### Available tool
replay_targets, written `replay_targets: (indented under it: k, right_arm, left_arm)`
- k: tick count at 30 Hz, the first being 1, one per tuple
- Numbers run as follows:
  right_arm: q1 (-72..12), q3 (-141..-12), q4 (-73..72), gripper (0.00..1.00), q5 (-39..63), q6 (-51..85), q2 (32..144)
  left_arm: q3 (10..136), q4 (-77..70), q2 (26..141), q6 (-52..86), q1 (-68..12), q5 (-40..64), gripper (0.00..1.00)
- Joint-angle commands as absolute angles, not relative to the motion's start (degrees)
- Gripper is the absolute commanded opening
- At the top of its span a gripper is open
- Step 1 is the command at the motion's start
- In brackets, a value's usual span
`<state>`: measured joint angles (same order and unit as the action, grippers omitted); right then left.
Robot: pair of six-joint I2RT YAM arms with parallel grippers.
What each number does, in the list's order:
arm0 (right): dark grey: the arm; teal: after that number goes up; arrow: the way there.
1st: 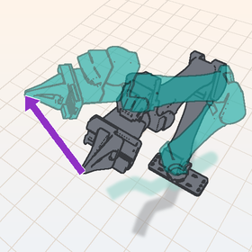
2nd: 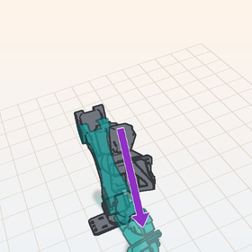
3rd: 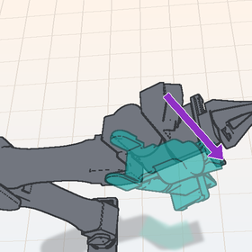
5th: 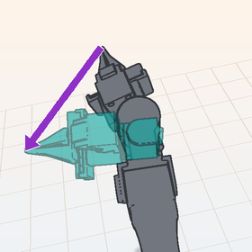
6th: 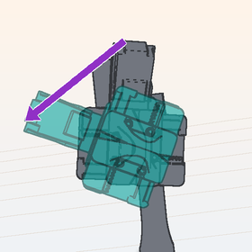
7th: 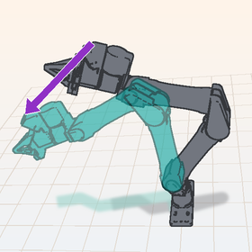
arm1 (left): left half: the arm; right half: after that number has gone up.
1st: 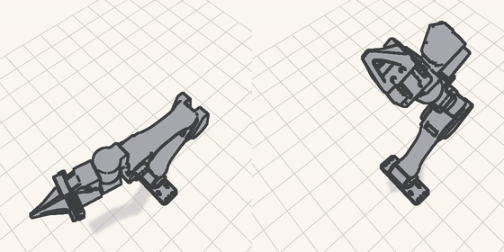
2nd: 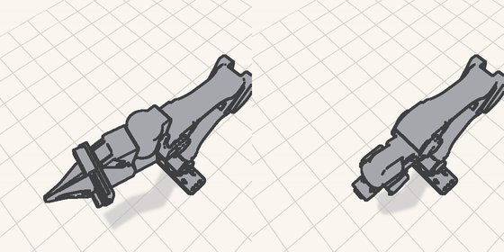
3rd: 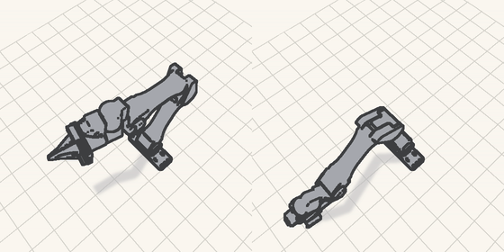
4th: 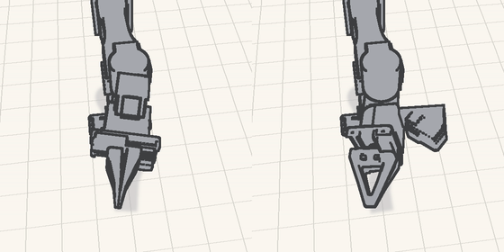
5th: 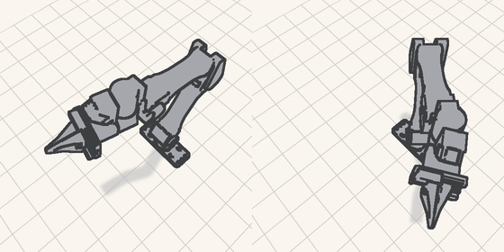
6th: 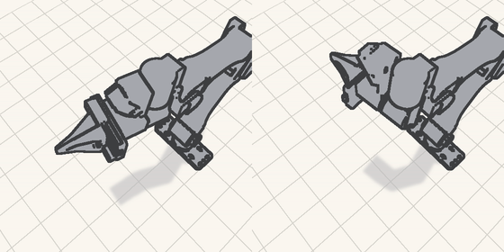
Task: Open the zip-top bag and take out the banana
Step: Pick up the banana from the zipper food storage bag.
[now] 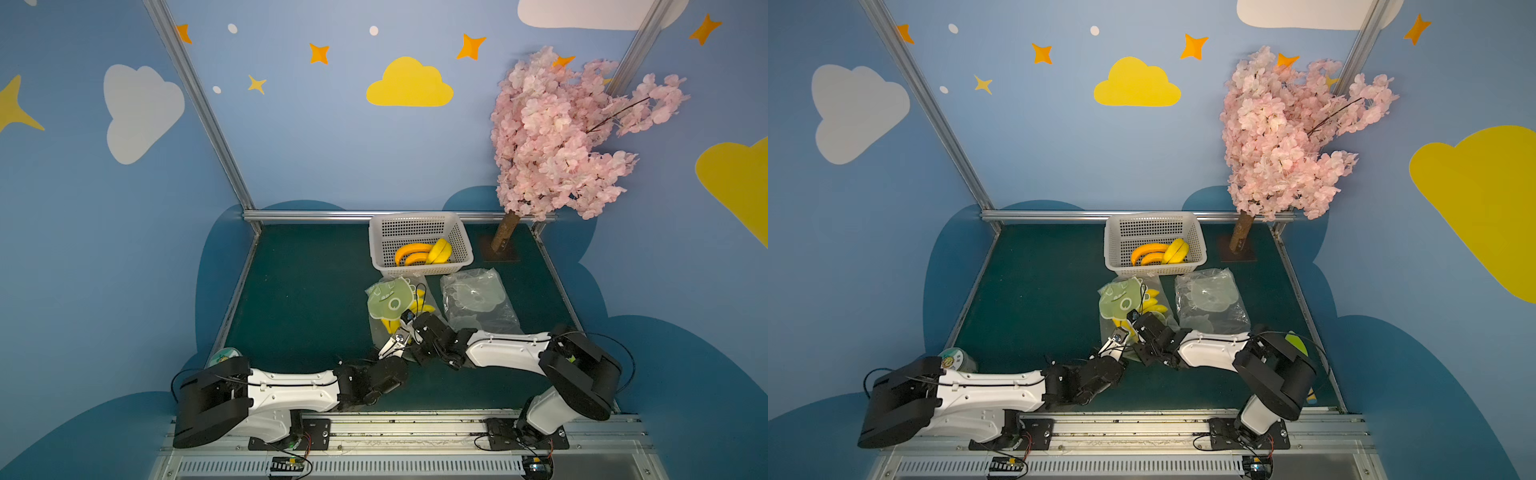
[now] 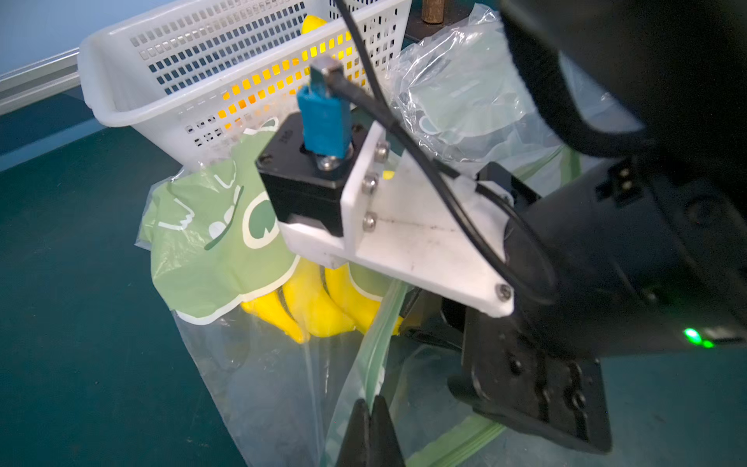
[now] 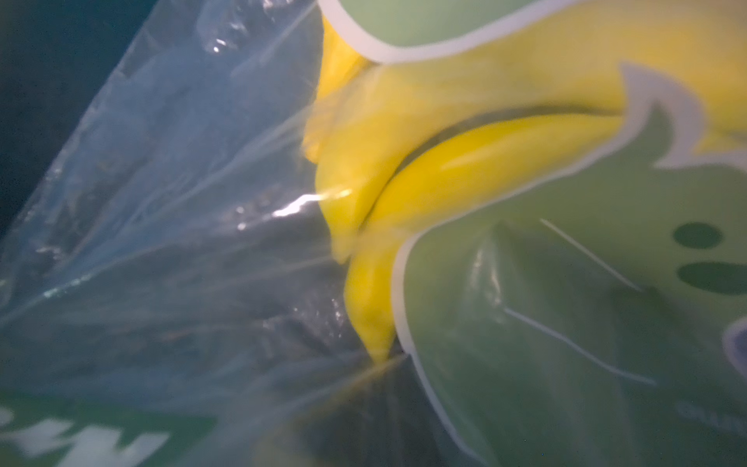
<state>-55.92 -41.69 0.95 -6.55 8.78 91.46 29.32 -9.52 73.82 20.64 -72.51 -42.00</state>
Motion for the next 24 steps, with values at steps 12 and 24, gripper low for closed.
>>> replay_targets:
  k: [12, 24]
  right_arm:
    - [-50.6, -39.1, 3.5, 0.00, 4.8, 13.4, 85.8]
    - [-48.6, -46.2, 24.1, 0.00, 8.3, 10.7, 85.4]
  left_arm:
    - [30.0, -7.8, 75.9, 16.5, -72.3, -48.5, 0.03]
    - [31.7, -5.7, 77.3, 17.2, -72.2, -51.4, 0.03]
